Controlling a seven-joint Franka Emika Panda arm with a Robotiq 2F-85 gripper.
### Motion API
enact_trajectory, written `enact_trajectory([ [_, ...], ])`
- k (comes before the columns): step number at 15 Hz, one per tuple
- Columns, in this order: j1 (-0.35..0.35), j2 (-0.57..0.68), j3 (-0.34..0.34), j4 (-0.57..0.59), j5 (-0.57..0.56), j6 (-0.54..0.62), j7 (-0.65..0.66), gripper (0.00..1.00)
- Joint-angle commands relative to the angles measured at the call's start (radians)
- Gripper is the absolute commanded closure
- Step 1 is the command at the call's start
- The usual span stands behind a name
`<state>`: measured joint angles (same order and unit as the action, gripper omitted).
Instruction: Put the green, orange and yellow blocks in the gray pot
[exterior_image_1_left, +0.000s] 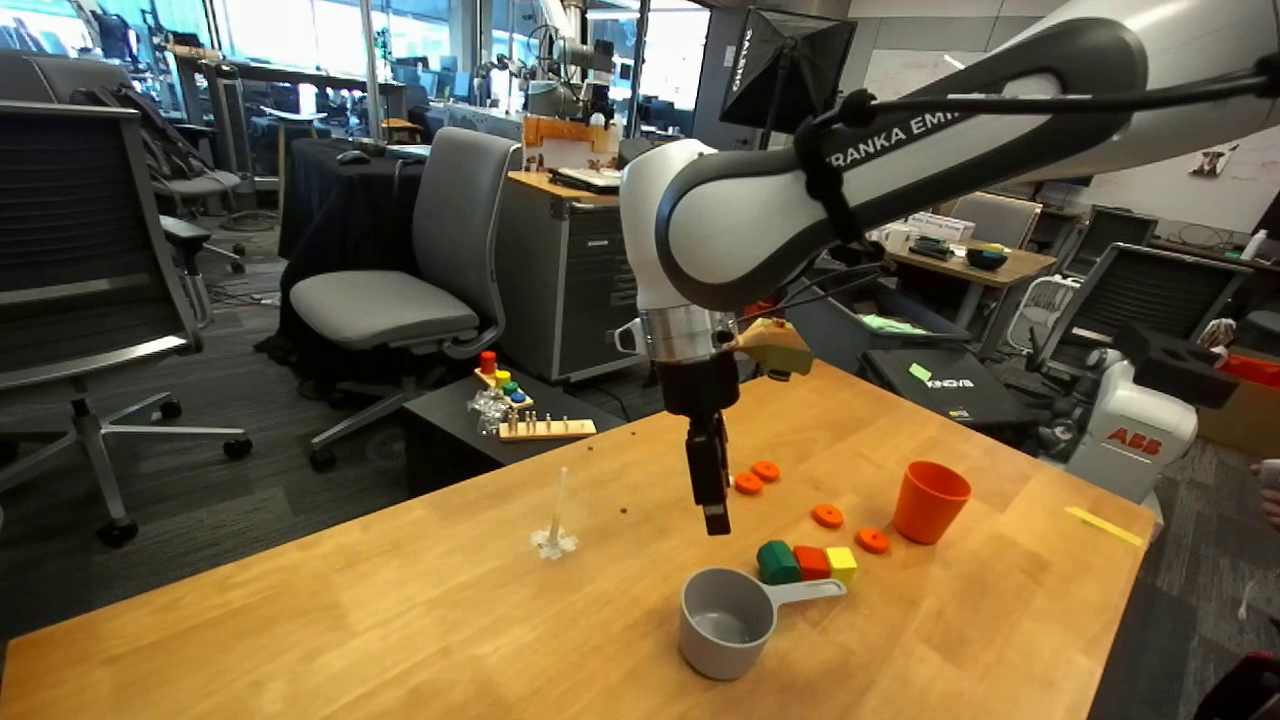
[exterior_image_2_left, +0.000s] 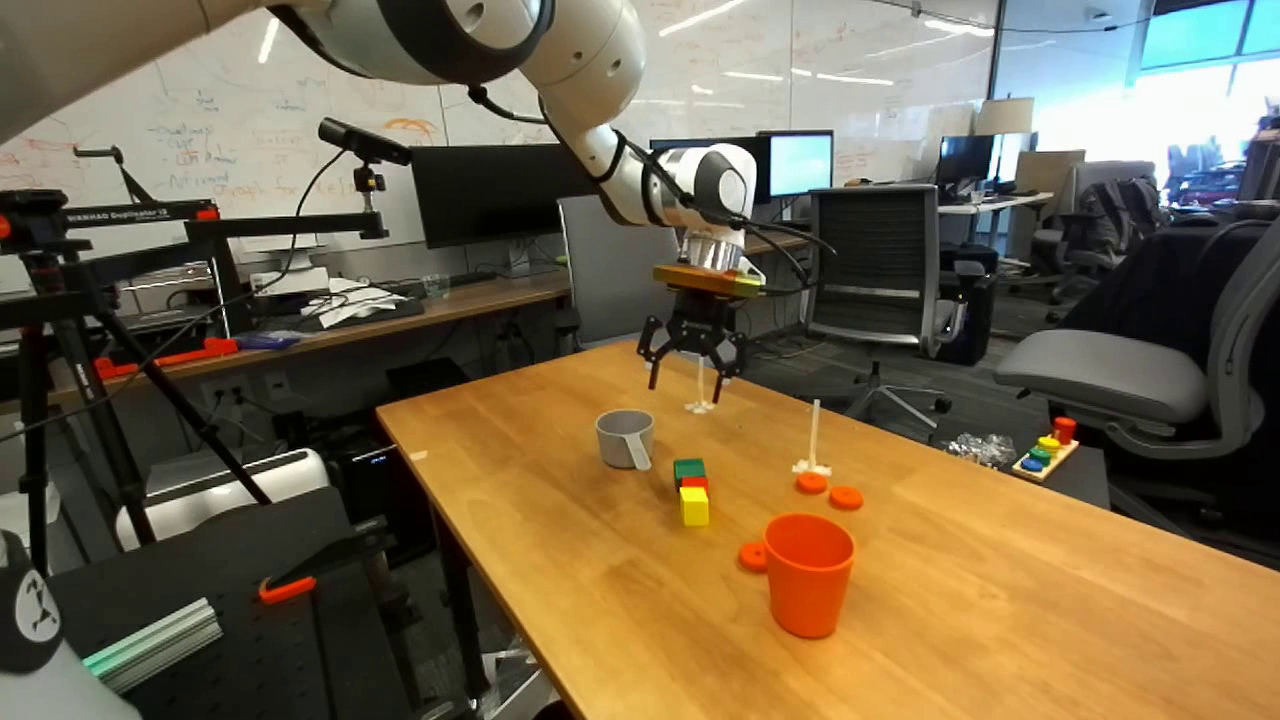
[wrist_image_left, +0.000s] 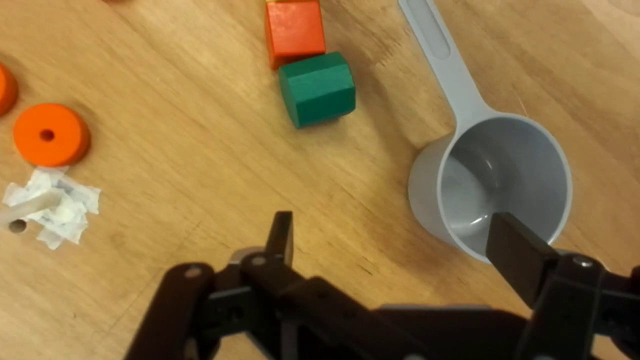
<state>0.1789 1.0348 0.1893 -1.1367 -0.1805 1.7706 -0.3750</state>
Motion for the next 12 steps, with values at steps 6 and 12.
enact_trajectory([
  [6,0.081,0.055,-0.026,0.05,-0.029,-0.008,0.019,0.0],
  [12,0.122,0.007,-0.043,-0.017,-0.089,0.017,0.051,0.0],
])
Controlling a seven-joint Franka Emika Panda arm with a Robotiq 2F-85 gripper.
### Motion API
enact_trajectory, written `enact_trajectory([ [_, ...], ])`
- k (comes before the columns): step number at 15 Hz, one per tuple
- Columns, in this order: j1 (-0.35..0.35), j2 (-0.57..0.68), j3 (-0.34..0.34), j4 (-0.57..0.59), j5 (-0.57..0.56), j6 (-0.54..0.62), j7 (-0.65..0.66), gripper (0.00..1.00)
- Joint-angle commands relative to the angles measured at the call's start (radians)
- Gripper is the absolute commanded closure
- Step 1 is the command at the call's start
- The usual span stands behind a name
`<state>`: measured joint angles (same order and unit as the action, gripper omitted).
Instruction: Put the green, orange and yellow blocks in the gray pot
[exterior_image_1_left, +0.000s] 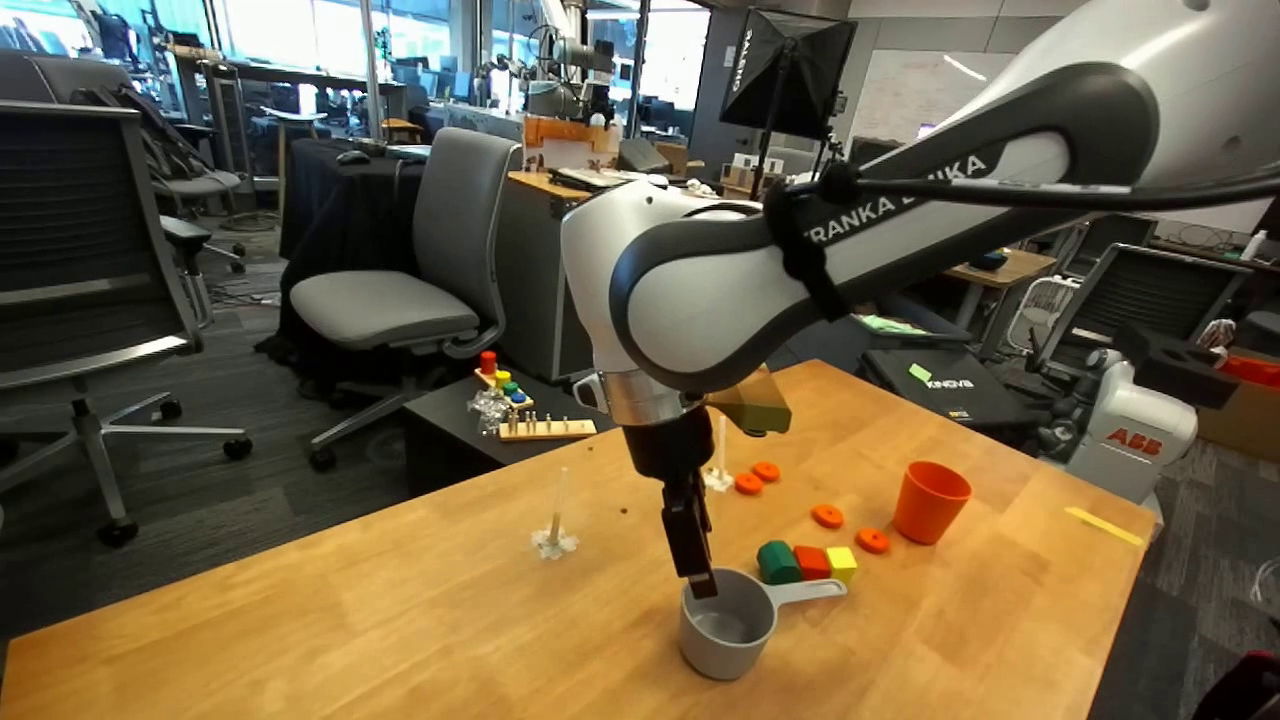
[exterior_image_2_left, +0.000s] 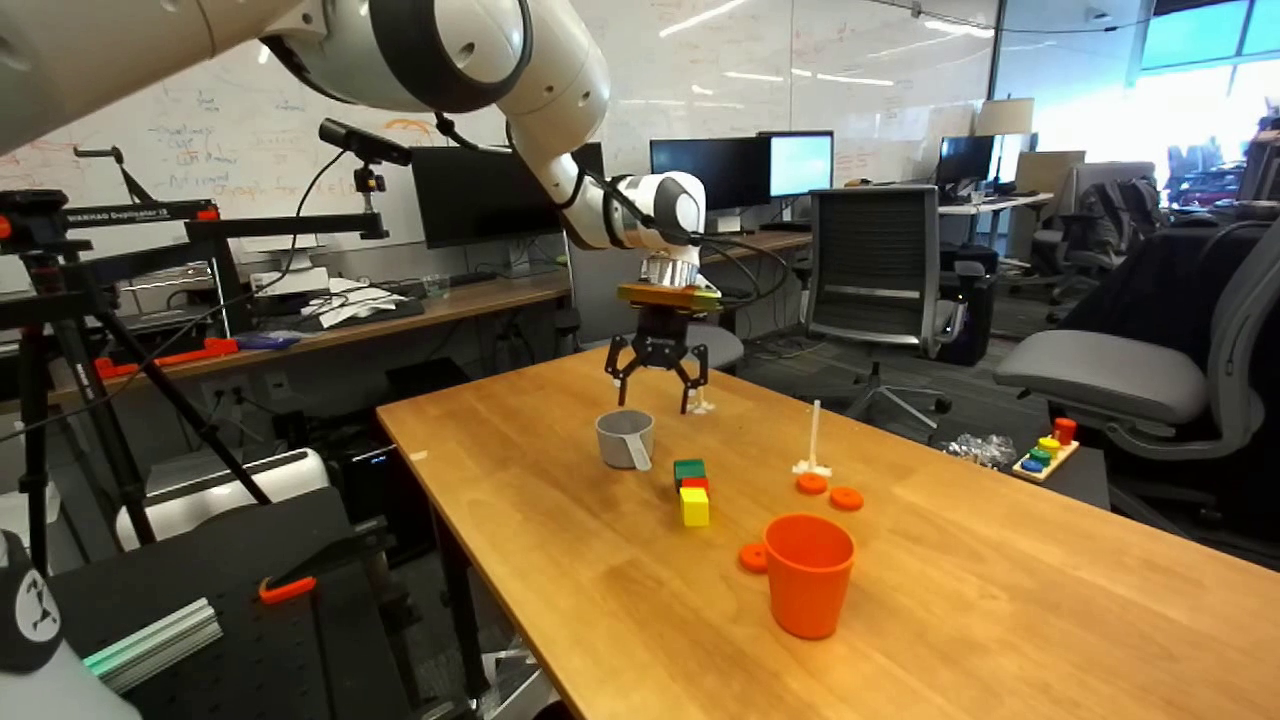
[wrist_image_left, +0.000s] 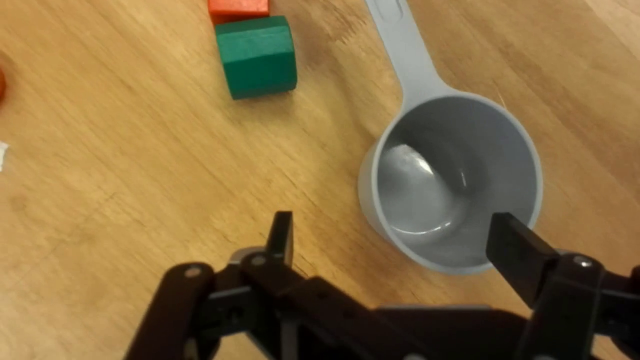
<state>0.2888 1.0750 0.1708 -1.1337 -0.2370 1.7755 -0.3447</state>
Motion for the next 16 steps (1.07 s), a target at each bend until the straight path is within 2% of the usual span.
enact_trajectory([
  [1,0.01,-0.048,-0.028,-0.024,-0.046,0.014,0.027,0.0],
  [9,-0.027,-0.132,-0.046,-0.096,-0.049,0.047,0.053,0.0],
  [16,-0.097,-0.189,-0.055,-0.269,-0.031,0.102,0.084,0.0],
])
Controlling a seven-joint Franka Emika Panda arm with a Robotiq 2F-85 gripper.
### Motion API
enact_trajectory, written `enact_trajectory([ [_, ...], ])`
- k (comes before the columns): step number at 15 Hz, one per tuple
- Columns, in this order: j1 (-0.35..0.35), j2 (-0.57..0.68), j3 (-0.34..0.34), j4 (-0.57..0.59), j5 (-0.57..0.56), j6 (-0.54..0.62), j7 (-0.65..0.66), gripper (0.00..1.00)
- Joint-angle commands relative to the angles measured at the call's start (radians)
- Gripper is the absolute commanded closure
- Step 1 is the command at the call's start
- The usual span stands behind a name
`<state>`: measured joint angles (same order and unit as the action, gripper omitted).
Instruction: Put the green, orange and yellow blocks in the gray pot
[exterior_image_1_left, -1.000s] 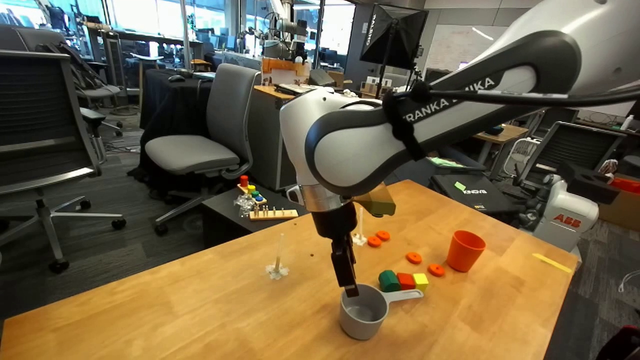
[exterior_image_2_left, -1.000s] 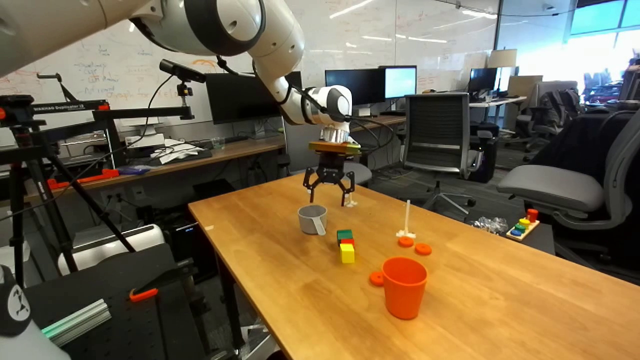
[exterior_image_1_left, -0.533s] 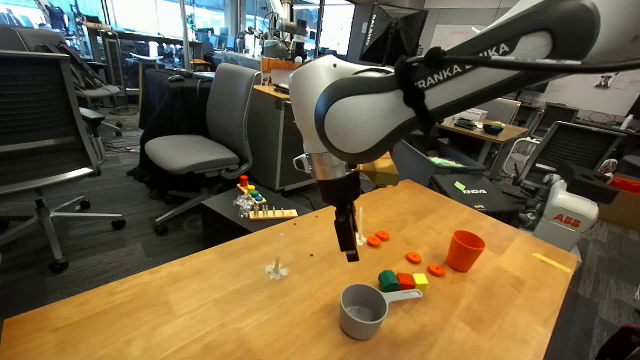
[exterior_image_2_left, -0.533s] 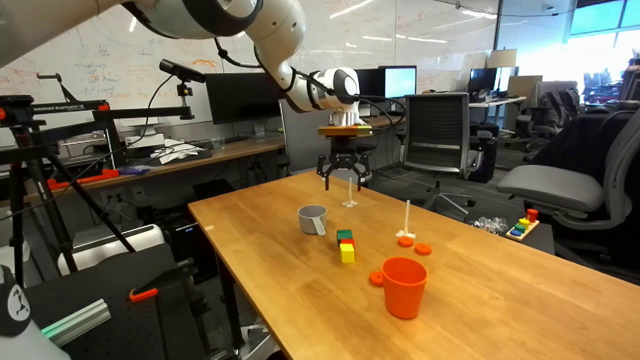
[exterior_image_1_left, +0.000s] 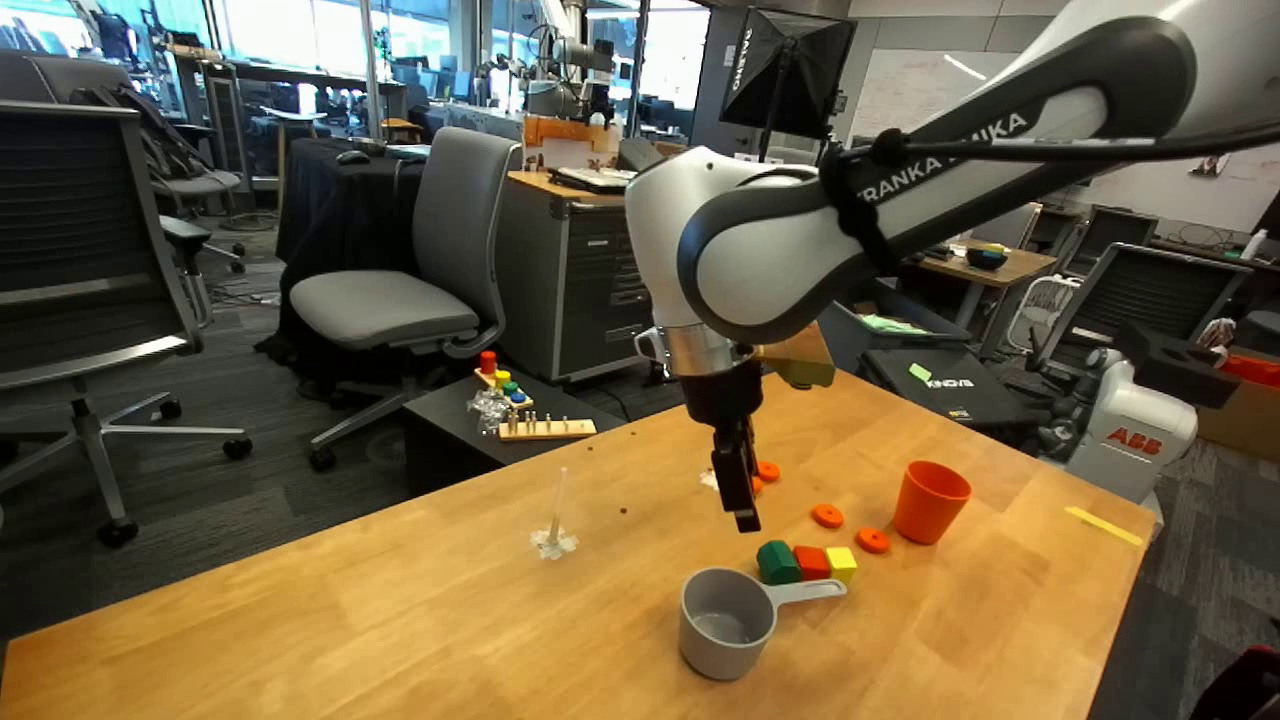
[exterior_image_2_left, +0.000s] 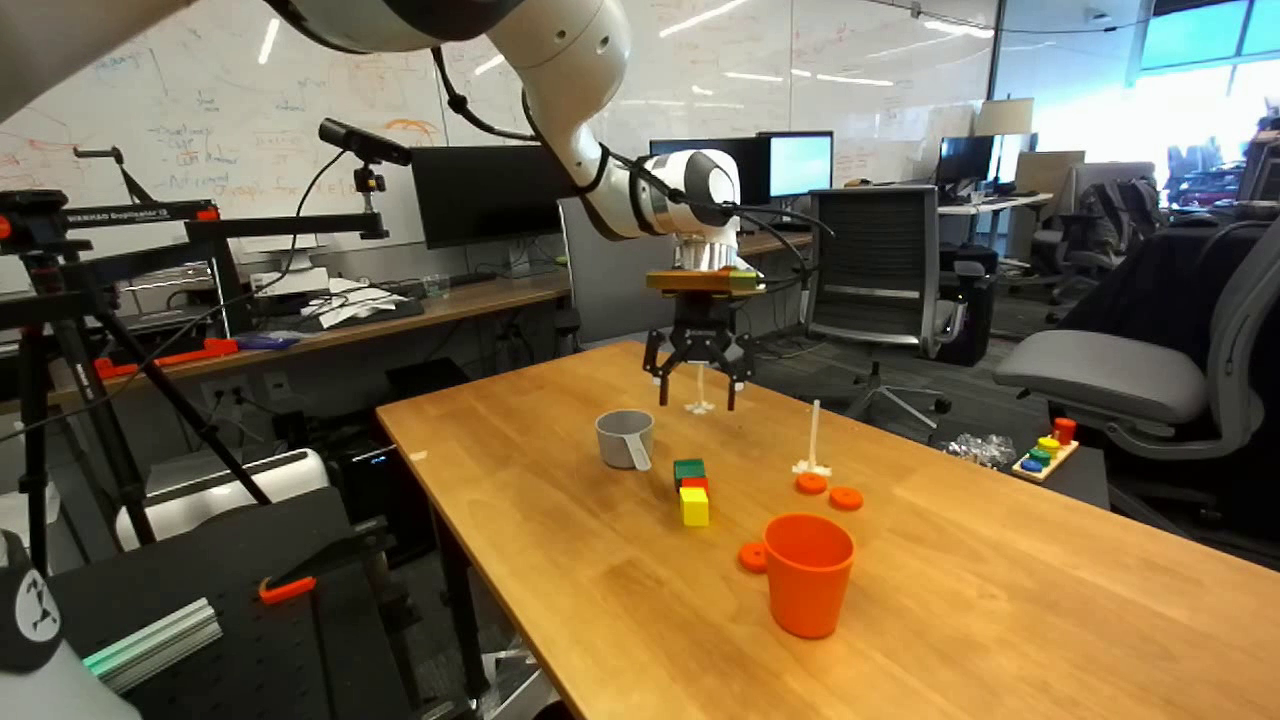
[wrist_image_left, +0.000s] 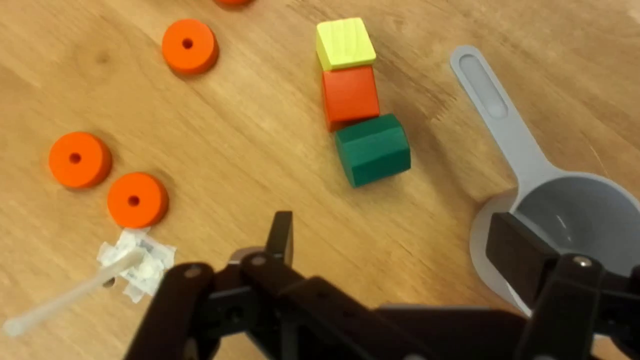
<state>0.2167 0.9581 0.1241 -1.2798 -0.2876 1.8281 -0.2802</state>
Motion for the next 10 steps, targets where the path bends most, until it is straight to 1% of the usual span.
enact_trajectory([
  [1,-0.035,-0.078,-0.009,-0.146,0.019,0.059,0.02,0.0],
  [5,-0.06,-0.084,-0.01,-0.208,0.009,0.099,0.004,0.0],
  [10,-0.054,-0.062,-0.01,-0.236,-0.021,0.151,-0.032,0.0],
])
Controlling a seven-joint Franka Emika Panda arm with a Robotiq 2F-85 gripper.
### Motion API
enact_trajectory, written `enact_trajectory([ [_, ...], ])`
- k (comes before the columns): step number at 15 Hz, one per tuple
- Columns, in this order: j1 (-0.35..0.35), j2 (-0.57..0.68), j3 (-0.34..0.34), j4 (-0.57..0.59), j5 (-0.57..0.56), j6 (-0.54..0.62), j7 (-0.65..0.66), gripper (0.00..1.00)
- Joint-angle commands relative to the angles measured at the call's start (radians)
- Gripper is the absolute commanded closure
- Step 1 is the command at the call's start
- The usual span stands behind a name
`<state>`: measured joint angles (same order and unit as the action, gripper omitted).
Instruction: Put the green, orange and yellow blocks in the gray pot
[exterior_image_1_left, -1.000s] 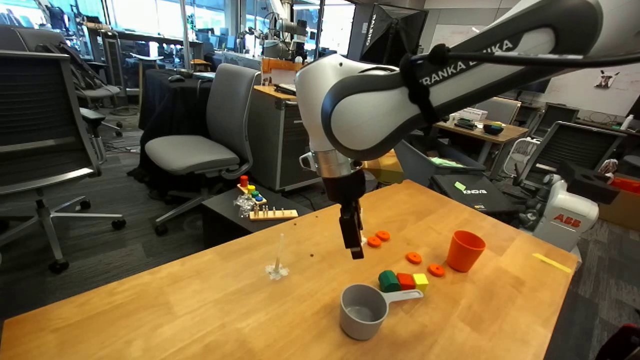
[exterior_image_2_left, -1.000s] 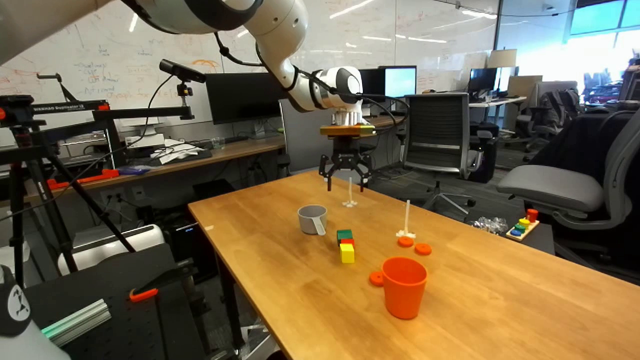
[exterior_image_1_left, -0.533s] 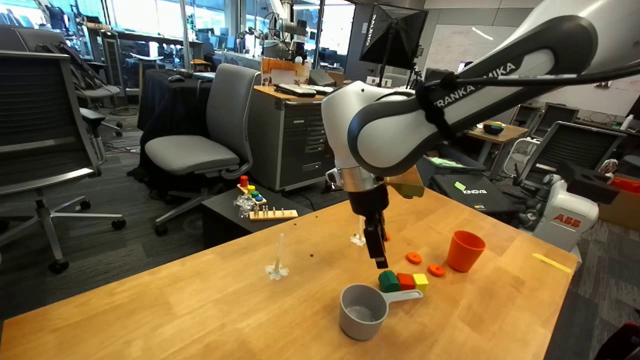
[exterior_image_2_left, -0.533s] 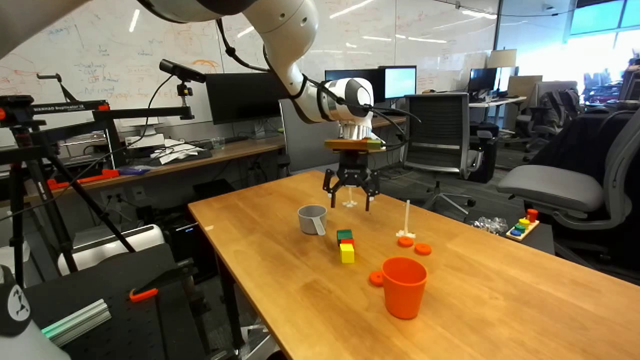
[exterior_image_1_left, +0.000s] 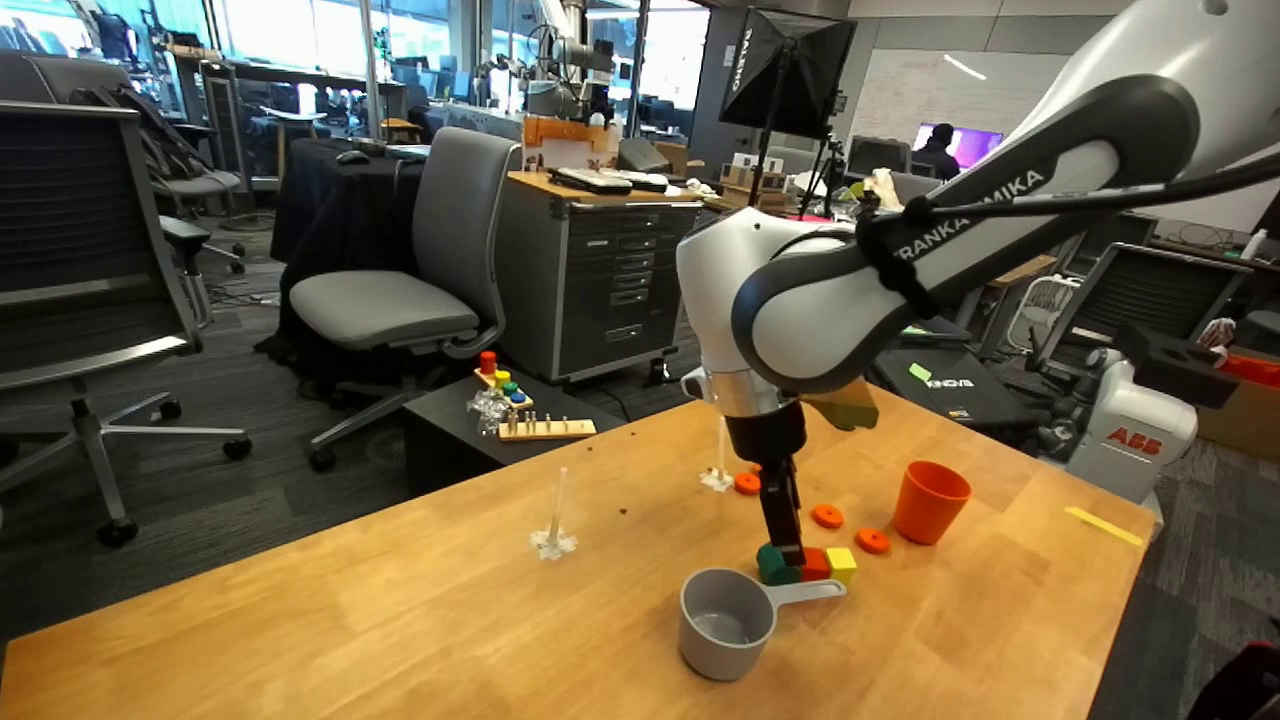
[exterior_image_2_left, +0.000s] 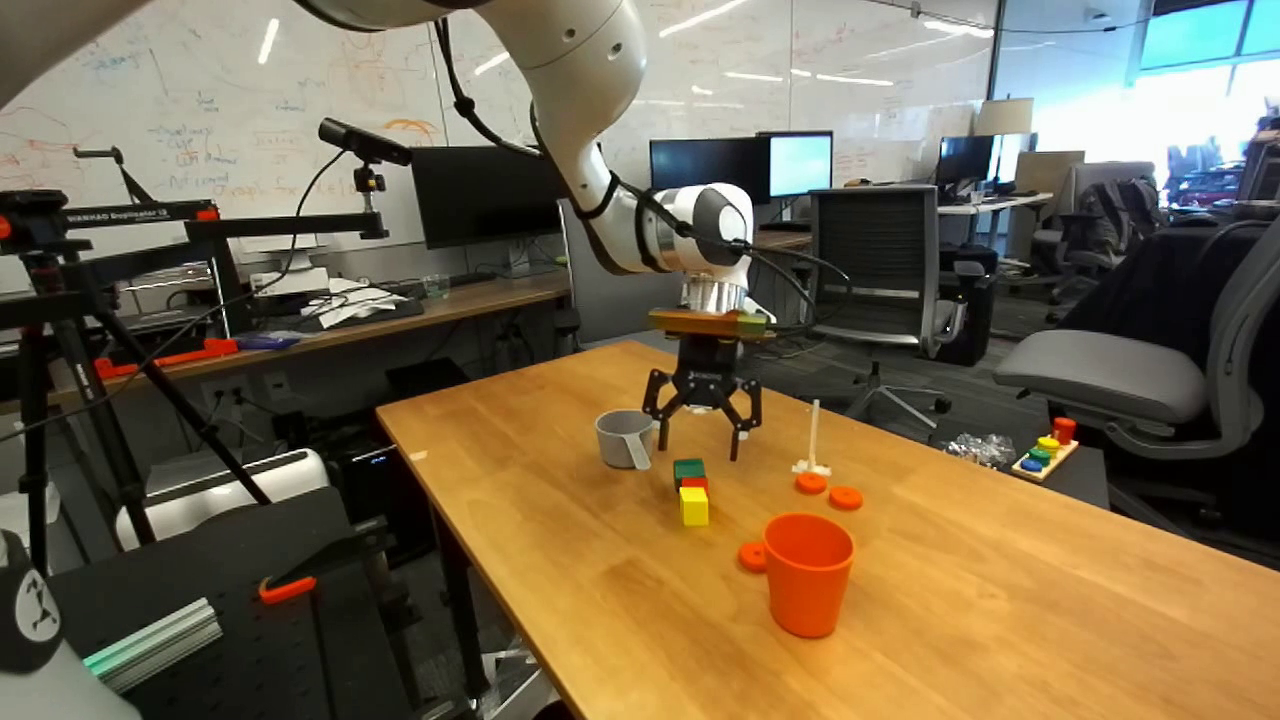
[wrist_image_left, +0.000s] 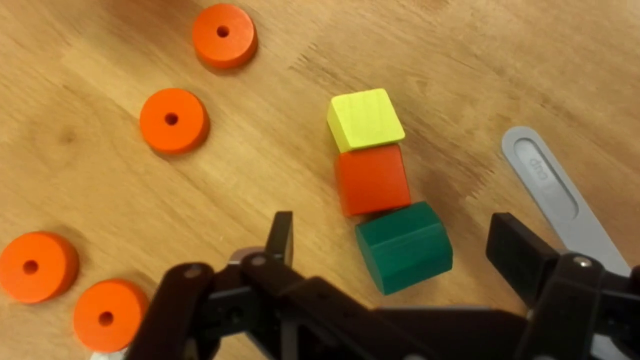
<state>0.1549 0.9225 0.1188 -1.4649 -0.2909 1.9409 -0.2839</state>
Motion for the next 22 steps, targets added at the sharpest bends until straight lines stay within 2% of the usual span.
enact_trajectory([
  [1,0.01,-0.025,-0.003,-0.055,-0.02,0.044,-0.034,0.0],
  [6,0.021,-0.024,-0.006,-0.067,-0.041,0.053,-0.059,0.0],
  [7,0.022,-0.023,-0.007,-0.066,-0.045,0.051,-0.063,0.03],
  [8,0.024,-0.021,-0.009,-0.063,-0.051,0.049,-0.069,0.22],
  [10,0.023,-0.018,-0.01,-0.061,-0.064,0.055,-0.075,0.3],
  [16,0.014,-0.006,-0.006,-0.06,-0.072,0.092,-0.096,0.78],
  [17,0.014,-0.006,-0.006,-0.061,-0.072,0.092,-0.097,0.81],
  [22,0.006,-0.023,-0.002,-0.067,-0.062,0.099,-0.104,0.81],
])
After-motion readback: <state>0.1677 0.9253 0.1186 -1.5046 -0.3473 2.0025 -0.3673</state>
